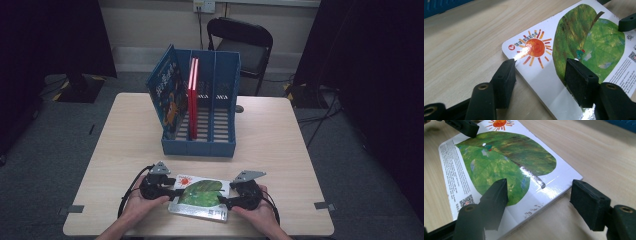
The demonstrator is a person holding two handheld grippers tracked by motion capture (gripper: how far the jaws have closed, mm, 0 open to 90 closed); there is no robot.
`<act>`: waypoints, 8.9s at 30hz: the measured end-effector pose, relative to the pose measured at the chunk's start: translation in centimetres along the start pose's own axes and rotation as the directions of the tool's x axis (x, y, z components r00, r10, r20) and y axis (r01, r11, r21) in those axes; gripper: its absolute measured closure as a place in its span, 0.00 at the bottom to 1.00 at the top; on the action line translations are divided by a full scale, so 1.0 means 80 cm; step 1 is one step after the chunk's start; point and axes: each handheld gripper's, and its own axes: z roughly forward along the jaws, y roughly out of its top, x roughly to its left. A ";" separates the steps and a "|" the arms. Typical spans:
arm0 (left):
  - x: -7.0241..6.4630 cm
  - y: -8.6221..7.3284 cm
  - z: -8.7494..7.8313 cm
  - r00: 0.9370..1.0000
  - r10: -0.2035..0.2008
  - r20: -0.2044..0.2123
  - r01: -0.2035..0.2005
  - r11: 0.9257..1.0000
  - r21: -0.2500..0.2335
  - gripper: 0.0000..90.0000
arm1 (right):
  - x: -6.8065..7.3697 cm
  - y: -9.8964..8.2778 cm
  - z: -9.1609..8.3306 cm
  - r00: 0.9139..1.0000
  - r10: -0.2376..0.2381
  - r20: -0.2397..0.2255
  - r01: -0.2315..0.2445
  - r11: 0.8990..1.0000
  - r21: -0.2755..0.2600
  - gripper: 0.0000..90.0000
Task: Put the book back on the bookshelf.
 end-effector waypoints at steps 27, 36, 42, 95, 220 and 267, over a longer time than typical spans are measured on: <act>0.013 0.002 0.003 0.990 -0.136 -0.039 0.134 0.990 -0.048 0.31 | -0.005 0.022 0.023 0.999 -0.040 -0.026 0.040 0.999 0.003 0.26; 0.027 0.002 -0.002 0.974 -0.220 0.047 0.224 0.971 -0.086 0.38 | 0.008 0.012 0.013 0.993 -0.069 -0.093 0.074 0.996 0.047 0.15; 0.026 0.003 -0.005 0.974 -0.220 0.063 0.226 0.965 -0.130 0.40 | 0.015 0.006 0.007 0.991 -0.080 -0.106 0.087 0.994 0.064 0.12; 0.004 0.014 0.000 0.939 -0.196 0.282 0.226 0.971 -0.076 0.54 | 0.040 -0.006 0.016 0.986 -0.165 -0.025 0.167 0.984 0.056 0.08; 0.006 0.002 -0.051 1.000 0.014 -0.018 -0.018 0.981 -0.195 0.31 | 0.017 0.040 -0.034 0.964 -0.240 -0.116 0.216 0.958 -0.187 0.82; -0.012 0.024 -0.022 0.998 0.056 -0.018 -0.059 0.974 -0.220 0.50 | 0.036 0.050 -0.017 0.959 -0.271 -0.084 0.250 0.947 -0.201 0.78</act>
